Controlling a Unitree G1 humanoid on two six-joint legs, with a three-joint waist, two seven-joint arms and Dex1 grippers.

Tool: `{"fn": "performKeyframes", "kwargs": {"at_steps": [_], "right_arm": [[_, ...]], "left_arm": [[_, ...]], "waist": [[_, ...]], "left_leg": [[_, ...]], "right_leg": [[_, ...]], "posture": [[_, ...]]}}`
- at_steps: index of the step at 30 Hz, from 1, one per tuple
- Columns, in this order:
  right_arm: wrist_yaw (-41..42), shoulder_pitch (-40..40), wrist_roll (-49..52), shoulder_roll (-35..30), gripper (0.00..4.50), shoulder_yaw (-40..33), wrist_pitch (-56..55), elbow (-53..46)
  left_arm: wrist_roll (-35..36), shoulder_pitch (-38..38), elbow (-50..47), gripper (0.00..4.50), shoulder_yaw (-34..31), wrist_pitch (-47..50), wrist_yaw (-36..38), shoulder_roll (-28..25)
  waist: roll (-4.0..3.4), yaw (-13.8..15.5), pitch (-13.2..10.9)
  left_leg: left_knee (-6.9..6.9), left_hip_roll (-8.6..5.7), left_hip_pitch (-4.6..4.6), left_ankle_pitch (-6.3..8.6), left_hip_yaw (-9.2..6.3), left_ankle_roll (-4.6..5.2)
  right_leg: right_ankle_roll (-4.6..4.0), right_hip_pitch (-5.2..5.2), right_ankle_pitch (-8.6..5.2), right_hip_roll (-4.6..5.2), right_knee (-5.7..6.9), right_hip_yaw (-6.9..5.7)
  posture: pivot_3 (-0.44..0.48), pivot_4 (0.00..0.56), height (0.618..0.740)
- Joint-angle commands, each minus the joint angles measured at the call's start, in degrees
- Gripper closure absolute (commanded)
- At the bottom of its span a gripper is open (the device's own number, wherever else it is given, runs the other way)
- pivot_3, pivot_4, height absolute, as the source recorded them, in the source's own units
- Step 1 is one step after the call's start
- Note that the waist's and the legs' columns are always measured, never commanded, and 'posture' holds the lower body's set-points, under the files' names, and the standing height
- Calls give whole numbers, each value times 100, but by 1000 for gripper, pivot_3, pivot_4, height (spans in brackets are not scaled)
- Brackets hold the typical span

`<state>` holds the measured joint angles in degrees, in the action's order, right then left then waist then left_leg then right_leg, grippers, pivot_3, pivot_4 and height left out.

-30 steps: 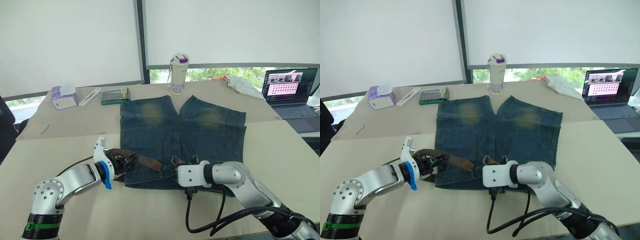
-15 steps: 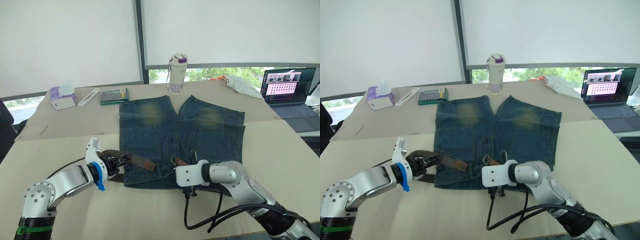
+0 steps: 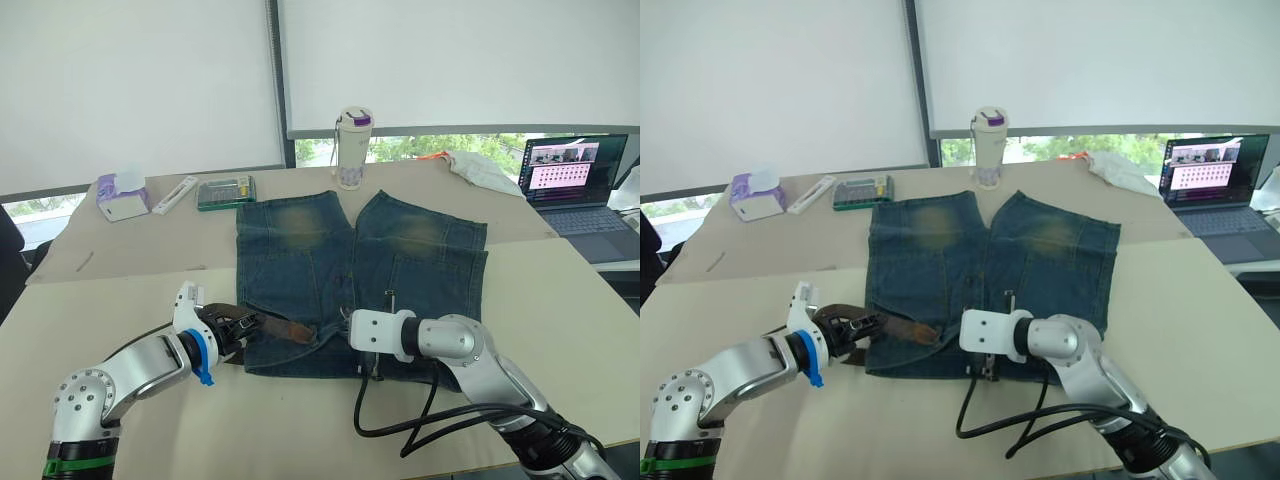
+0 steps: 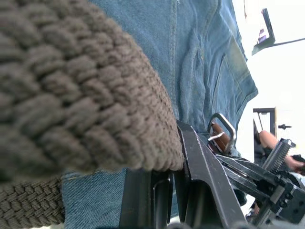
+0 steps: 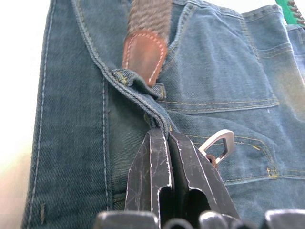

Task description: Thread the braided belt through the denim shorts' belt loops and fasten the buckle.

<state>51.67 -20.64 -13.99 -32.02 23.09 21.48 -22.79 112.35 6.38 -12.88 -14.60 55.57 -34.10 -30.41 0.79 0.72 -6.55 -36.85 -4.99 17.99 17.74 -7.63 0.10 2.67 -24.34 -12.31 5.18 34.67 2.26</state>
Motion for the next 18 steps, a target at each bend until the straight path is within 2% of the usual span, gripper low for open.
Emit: {"fn": "performKeyframes", "kwargs": {"at_steps": [1,7,18], "right_arm": [[-94,-37,143,37,4475,-206,44,-330],[-89,84,153,-51,4475,-199,27,-393],[-112,204,13,-257,4475,-101,-354,-448]], "left_arm": [[65,-105,-6,4500,-257,151,-307,140],[65,-337,39,4500,-444,321,-555,427],[65,-489,212,4500,-583,673,-771,531]], "waist": [[0,1,0],[0,14,0],[0,12,0]], "left_leg": [[0,0,0,0,0,0],[0,-1,-1,0,0,0],[0,-2,-3,0,0,0]], "right_leg": [[0,0,0,0,0,0],[0,2,0,1,0,-1],[0,5,-1,3,-1,0]], "posture": [[0,150,740],[0,150,740],[0,150,740]]}}
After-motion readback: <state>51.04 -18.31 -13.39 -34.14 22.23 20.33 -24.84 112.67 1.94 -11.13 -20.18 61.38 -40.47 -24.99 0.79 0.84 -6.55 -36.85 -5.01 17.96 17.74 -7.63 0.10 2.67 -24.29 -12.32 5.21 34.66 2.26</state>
